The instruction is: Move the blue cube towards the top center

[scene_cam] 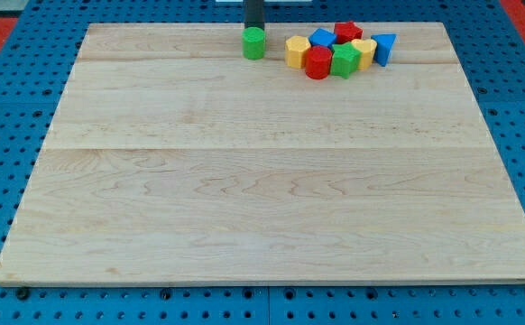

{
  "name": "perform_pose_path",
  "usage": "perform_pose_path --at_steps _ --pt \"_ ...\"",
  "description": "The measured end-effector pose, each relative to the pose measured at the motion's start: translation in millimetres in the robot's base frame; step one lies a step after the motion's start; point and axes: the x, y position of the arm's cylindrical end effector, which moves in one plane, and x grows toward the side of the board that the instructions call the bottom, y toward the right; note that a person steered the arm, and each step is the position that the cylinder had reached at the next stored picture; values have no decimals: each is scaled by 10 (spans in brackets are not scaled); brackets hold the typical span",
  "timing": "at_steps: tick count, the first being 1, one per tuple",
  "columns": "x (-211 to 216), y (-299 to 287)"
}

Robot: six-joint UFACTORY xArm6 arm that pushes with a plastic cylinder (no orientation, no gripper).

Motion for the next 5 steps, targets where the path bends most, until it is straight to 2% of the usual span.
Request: perform_pose_path --at_steps 2,3,4,5 --pt "73 667" --pt "72 1250" --pt "333 1490" --pt "582 1210"
